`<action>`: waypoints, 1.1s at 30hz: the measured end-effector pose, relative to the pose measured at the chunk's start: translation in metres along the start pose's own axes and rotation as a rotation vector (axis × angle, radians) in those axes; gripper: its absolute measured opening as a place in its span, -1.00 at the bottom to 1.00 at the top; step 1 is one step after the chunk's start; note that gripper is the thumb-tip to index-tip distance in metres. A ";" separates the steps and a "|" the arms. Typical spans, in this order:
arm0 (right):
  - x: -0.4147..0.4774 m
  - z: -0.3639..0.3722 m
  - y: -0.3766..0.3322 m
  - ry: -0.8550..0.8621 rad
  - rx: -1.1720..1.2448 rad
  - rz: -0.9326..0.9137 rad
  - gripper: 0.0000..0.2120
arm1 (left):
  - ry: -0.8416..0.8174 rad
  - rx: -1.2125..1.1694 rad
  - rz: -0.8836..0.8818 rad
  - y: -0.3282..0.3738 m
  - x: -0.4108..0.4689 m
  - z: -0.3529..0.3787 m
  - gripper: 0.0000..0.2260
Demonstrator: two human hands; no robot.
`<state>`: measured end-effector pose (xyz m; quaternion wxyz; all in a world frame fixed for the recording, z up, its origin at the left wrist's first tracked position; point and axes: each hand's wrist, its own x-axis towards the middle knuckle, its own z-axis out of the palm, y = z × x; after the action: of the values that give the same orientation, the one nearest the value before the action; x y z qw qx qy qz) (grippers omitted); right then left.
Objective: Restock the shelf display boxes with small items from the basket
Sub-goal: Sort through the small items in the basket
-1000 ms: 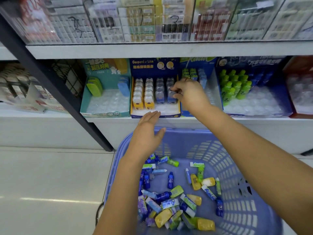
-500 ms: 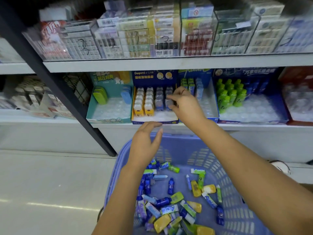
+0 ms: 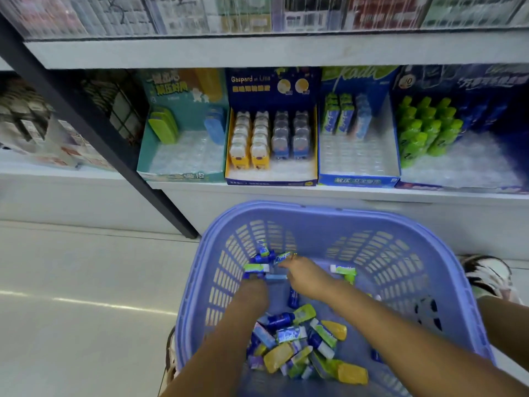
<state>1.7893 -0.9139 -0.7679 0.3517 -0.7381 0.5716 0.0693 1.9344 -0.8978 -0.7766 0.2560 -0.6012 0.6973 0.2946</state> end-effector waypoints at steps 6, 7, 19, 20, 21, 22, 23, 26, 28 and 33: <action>0.042 0.037 0.002 0.010 0.001 -0.051 -0.47 | 0.153 0.115 -0.078 0.001 0.011 0.024 -0.55; 0.044 0.042 0.005 0.023 -0.037 -0.063 -0.43 | 0.156 0.126 -0.102 0.003 0.012 0.027 -0.52; 0.020 0.057 0.038 0.062 -0.332 -0.193 -0.48 | -0.004 0.272 0.041 0.010 0.021 0.034 -0.55; 0.017 0.054 0.039 0.072 -0.349 -0.185 -0.59 | -0.014 0.231 0.071 0.013 0.020 0.033 -0.62; 0.015 0.051 0.041 0.084 -0.373 -0.165 -0.69 | -0.013 0.202 0.096 0.014 0.020 0.031 -0.70; 0.013 0.049 0.043 0.091 -0.385 -0.129 -0.74 | 0.011 0.174 0.110 0.014 0.019 0.029 -0.74; 0.012 0.048 0.047 0.104 -0.357 -0.077 -0.76 | 0.047 0.142 0.118 0.014 0.019 0.028 -0.74; 0.013 0.043 0.053 0.143 -0.071 0.066 -0.72 | 0.177 -0.005 0.101 0.008 0.025 0.029 -0.52; 0.017 0.044 0.049 0.119 0.039 0.081 -0.61 | 0.223 -0.027 0.091 0.006 0.026 0.029 -0.44; 0.030 0.064 0.037 0.061 -0.072 0.147 -0.40 | 0.235 -0.015 0.030 0.010 0.033 0.027 -0.44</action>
<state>1.7857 -0.9029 -0.8466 0.3011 -0.7082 0.6318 0.0929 1.9202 -0.8999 -0.8182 0.1636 -0.6232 0.7289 0.2312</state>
